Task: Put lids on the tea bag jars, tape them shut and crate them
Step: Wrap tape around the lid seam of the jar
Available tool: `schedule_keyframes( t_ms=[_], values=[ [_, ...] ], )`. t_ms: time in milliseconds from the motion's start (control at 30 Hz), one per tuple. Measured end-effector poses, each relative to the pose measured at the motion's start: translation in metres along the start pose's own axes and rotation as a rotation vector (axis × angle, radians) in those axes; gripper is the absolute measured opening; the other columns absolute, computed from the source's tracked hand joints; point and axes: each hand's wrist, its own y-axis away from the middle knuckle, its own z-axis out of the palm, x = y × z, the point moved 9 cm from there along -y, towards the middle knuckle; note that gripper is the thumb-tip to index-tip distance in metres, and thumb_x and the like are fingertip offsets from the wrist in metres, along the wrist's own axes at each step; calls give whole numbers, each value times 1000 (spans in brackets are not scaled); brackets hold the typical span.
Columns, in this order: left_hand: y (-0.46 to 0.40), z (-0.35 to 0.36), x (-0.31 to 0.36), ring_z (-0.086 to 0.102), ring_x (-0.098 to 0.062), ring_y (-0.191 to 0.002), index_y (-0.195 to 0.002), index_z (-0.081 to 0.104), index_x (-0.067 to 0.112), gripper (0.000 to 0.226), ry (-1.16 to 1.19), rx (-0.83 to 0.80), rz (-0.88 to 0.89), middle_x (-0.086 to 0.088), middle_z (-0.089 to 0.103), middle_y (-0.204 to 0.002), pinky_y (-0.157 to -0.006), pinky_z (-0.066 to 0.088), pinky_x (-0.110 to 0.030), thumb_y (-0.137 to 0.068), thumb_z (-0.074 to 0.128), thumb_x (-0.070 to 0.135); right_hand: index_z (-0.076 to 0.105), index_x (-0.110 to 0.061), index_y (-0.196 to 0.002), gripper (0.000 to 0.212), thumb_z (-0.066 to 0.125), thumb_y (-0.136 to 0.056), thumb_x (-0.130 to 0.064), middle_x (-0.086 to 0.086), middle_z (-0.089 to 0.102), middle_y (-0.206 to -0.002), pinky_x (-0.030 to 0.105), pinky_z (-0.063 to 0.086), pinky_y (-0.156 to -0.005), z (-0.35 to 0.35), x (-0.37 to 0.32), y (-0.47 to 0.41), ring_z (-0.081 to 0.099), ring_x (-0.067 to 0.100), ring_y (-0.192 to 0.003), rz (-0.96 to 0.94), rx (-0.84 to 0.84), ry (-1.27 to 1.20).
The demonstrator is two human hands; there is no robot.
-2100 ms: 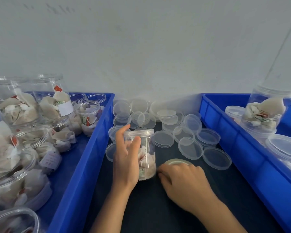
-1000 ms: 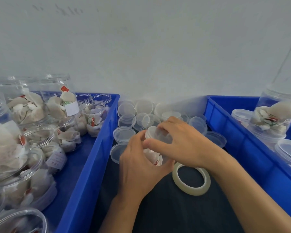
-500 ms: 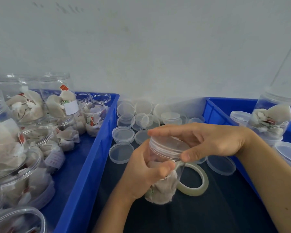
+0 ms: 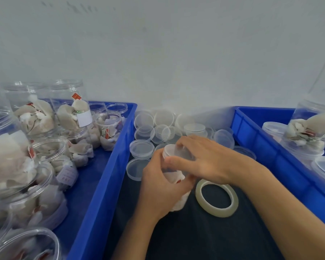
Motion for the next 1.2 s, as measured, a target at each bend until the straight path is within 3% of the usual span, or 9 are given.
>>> schedule_keyframes(
  t_ms=[167,367,433,533,633,700,800,967,1200],
  values=[
    [3,5,6,71,-2,-102,-118,61,42,66,-18,35,32,20,72,-109,-74,57,-16,-60,92,36,50,-26,-84,69,22,-78,-89,-7,61,-80,36,40,-64,-4,-5,1,57,15,-73,8,204,183],
    [9,3,11,68,-4,-106,-120,54,45,77,-111,188,88,20,67,-112,-78,62,-33,-54,93,56,50,-25,-88,78,10,-76,-91,-6,58,-72,37,36,-59,-9,-10,4,55,18,-68,28,331,322],
    [10,3,11,66,0,-106,-117,50,53,74,-137,211,90,23,65,-112,-78,60,-27,-55,89,61,48,-24,-83,76,13,-76,-92,-6,56,-70,35,31,-56,-8,-10,6,53,17,-66,66,356,312],
    [8,-3,3,67,5,-102,-115,54,49,66,-88,239,17,24,68,-109,-72,55,-14,-60,88,62,56,-26,-86,82,14,-79,-96,-7,62,-77,38,42,-65,-6,-2,4,60,19,-75,102,319,111],
    [5,-13,-16,73,3,-100,-122,63,40,66,239,302,-159,22,75,-111,-75,57,-13,-68,86,70,66,-35,-112,89,9,-84,-97,-13,69,-81,40,51,-87,0,11,5,64,9,-83,65,219,-437],
    [2,-17,-28,74,1,-99,-122,64,37,57,350,320,-257,23,75,-109,-76,61,-18,-75,82,62,63,-40,-116,73,16,-91,-90,-13,69,-81,39,53,-85,1,26,10,64,6,-80,115,297,-525],
    [-1,-17,-42,76,-5,-93,-120,66,30,33,404,304,-349,18,78,-101,-68,59,-17,-90,78,40,57,-39,-119,39,37,-102,-67,-13,71,-92,46,57,-85,21,54,19,67,11,-87,322,323,-244],
    [-2,-19,-53,78,-22,-102,-124,67,19,41,472,326,-396,-2,80,-110,-88,63,-43,-95,72,47,51,-33,-116,45,43,-97,-73,-10,59,-94,38,47,-74,72,60,37,60,18,-86,394,111,201],
    [-4,-26,-44,75,-5,-85,-113,64,15,22,359,346,-282,9,77,-95,-63,54,-13,-103,66,35,54,-41,-119,25,58,-100,-55,-15,65,-105,32,47,-75,81,60,42,61,13,-94,378,57,85]
  ],
)
